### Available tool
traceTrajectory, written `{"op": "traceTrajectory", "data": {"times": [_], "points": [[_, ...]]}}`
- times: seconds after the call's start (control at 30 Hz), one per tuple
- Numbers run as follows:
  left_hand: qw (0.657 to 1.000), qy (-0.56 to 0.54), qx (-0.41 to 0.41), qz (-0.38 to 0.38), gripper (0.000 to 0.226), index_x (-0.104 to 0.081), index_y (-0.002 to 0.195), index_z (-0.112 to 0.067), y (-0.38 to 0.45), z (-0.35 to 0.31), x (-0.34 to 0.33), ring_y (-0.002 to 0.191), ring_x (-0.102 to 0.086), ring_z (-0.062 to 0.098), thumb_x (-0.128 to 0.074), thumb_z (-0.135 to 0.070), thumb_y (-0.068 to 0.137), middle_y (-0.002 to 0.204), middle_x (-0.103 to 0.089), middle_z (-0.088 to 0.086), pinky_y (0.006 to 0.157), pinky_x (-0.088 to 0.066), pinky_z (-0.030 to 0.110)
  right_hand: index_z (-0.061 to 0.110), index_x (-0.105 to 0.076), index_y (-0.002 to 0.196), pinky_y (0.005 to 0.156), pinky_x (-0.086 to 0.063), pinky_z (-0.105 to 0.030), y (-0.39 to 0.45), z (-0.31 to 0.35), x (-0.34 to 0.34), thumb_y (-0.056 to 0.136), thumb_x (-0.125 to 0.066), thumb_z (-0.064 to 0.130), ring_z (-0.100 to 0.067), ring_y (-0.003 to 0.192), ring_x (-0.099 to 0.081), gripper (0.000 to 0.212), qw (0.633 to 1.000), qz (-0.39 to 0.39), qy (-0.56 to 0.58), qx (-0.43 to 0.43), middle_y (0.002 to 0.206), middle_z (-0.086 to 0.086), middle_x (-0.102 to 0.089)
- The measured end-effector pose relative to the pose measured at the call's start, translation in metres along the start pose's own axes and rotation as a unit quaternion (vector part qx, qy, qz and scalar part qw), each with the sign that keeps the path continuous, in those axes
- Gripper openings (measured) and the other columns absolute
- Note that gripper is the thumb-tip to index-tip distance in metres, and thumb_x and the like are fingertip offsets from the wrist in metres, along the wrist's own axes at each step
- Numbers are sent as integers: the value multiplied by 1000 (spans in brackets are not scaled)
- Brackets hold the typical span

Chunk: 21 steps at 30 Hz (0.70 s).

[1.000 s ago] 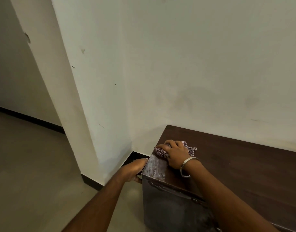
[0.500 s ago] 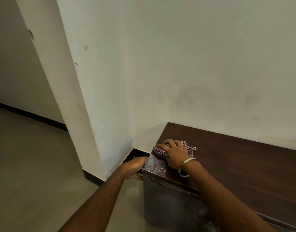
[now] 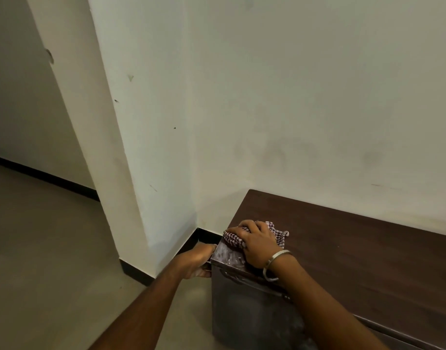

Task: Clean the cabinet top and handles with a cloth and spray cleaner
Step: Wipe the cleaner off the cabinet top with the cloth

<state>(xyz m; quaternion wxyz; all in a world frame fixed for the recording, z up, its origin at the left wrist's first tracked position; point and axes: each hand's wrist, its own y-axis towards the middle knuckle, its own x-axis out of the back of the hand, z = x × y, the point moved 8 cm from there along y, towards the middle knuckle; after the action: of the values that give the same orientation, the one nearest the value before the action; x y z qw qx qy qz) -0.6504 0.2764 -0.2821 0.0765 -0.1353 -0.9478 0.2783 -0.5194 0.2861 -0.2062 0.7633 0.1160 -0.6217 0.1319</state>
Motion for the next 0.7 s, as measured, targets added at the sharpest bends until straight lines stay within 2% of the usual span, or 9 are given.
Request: {"op": "traceTrajectory", "data": {"times": [0.1, 0.23, 0.37, 0.47, 0.57, 0.7], "points": [[1000, -6, 1, -1, 29, -65, 100, -16, 0, 2, 0, 84, -62, 15, -37, -26, 103, 91, -69, 3, 72, -53, 26, 45, -34, 139, 114, -18, -46, -1, 10, -1, 88, -55, 22, -29, 136, -16, 60, 1000, -6, 8, 2, 145, 6, -27], [1000, -9, -5, -4, 29, -65, 100, -15, -1, 3, -1, 88, -63, 16, -37, -24, 102, 96, -70, 5, 75, -54, 28, 43, -35, 139, 114, -20, -45, -15, 18, -5, 89, -54, 29, -27, 135, -19, 55, 999, -19, 4, 45, 145, 5, -30], [1000, -27, -2, -6, 30, -64, 96, -14, -5, 8, -1, 86, -62, 17, -35, -19, 102, 93, -68, 6, 72, -54, 26, 44, -34, 140, 113, -21, -44, -21, 12, -5, 89, -55, 33, -25, 136, -17, 56, 999, 0, 3, 48, 146, 7, -28], [999, -33, -3, -8, 27, -63, 102, -14, -4, 15, 0, 91, -61, 19, -38, -23, 102, 100, -66, 8, 75, -54, 28, 45, -34, 139, 114, -20, -44, -18, 14, -2, 89, -55, 32, -27, 136, -17, 55, 999, -16, 6, 28, 145, 8, -28], [999, -32, -2, -2, 27, -63, 108, -15, -4, 20, 1, 101, -61, 24, -40, -26, 102, 110, -66, 9, 86, -53, 34, 44, -35, 139, 114, -19, -45, -18, 21, -4, 89, -57, 30, -28, 136, -17, 56, 999, -28, 6, 24, 144, 7, -29], [999, -32, 1, -8, 29, -62, 112, -13, -5, 22, 1, 99, -61, 24, -40, -27, 101, 107, -65, 9, 79, -53, 31, 44, -34, 139, 113, -23, -47, -30, 30, -9, 86, -61, 36, -27, 136, -19, 60, 998, -26, -4, 57, 144, 6, -30]]}}
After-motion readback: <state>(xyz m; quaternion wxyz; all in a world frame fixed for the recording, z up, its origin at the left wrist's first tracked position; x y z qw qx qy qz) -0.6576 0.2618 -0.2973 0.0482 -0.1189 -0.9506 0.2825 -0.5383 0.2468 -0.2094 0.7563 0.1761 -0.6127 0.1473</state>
